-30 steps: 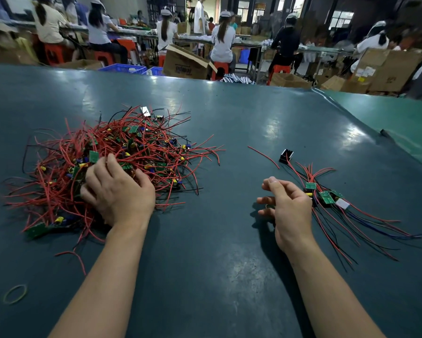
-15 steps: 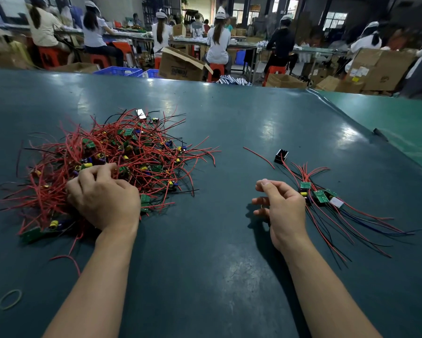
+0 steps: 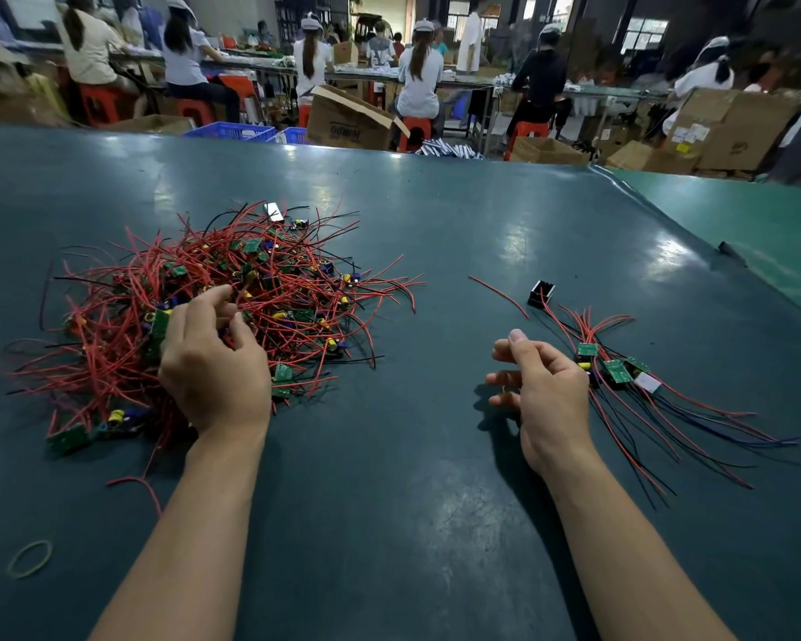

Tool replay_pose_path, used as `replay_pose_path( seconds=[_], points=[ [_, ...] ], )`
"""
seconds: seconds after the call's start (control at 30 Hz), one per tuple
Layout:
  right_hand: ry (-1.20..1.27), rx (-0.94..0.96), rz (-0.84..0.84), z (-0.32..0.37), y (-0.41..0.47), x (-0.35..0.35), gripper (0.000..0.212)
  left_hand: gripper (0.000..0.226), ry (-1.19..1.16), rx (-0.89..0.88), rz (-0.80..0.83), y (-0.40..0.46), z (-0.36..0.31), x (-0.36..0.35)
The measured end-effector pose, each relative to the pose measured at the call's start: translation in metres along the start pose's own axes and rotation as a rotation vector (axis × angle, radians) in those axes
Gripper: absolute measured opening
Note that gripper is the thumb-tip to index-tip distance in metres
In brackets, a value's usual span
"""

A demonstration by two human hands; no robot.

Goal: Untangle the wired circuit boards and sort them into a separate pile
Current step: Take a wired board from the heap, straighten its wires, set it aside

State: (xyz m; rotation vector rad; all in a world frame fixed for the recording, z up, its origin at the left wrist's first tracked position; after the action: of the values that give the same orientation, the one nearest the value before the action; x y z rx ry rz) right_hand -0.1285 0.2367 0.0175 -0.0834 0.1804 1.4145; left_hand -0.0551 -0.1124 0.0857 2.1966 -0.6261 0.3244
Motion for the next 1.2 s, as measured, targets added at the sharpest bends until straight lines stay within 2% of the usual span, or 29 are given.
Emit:
replay_pose_path(
  seconds=[0.1, 0.17, 0.4, 0.53, 0.77, 0.9, 0.97, 1.1, 1.2],
  points=[
    [-0.007, -0.003, 0.002, 0.000, 0.000, 0.000, 0.023, 0.035, 0.129, 0.109, 0.034, -0.001, 0.010, -0.005],
    [-0.009, -0.006, 0.003, 0.000, 0.000, 0.000, 0.022, 0.033, 0.141, 0.159, 0.025, -0.003, 0.017, -0.002],
    [-0.011, -0.011, 0.012, -0.001, 0.000, -0.001, 0.021, 0.031, 0.060, 0.170, 0.076, 0.001, 0.027, -0.005],
    [0.001, -0.011, 0.018, 0.000, -0.001, -0.002, 0.021, 0.030, 0.004, 0.126, 0.052, 0.003, 0.025, 0.000],
    [-0.003, -0.018, 0.035, 0.001, -0.002, -0.003, 0.021, 0.027, -0.095, -0.280, -0.041, -0.006, -0.035, 0.007],
    [-0.016, -0.037, 0.130, 0.002, -0.005, -0.014, 0.021, 0.025, -0.158, -0.532, -0.041, -0.029, -0.075, 0.002],
    [0.055, -0.084, 0.293, -0.001, -0.009, -0.033, 0.021, 0.028, -0.251, -0.670, 0.032, -0.046, -0.098, -0.006],
    [0.243, -0.235, 0.683, -0.008, -0.032, -0.080, 0.037, 0.039, -0.399, -0.909, 0.256, -0.082, -0.132, -0.025],
    [0.318, -0.211, 0.709, -0.005, -0.035, -0.084, 0.027, 0.038, -0.436, -1.041, 0.426, -0.102, -0.145, -0.036]
  ],
)
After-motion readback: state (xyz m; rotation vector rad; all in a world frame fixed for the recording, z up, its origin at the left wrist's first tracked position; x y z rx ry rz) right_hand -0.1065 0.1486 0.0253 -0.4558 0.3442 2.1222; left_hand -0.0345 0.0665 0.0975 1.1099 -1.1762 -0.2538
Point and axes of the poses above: each hand's wrist, its own y-axis towards the middle knuckle, its own x-axis out of the back of the hand, z = x × y, the point moved 10 cm from there along y, towards the middle knuckle, and after that the axes turned 9 degrees about z, right-handed, at the moved point
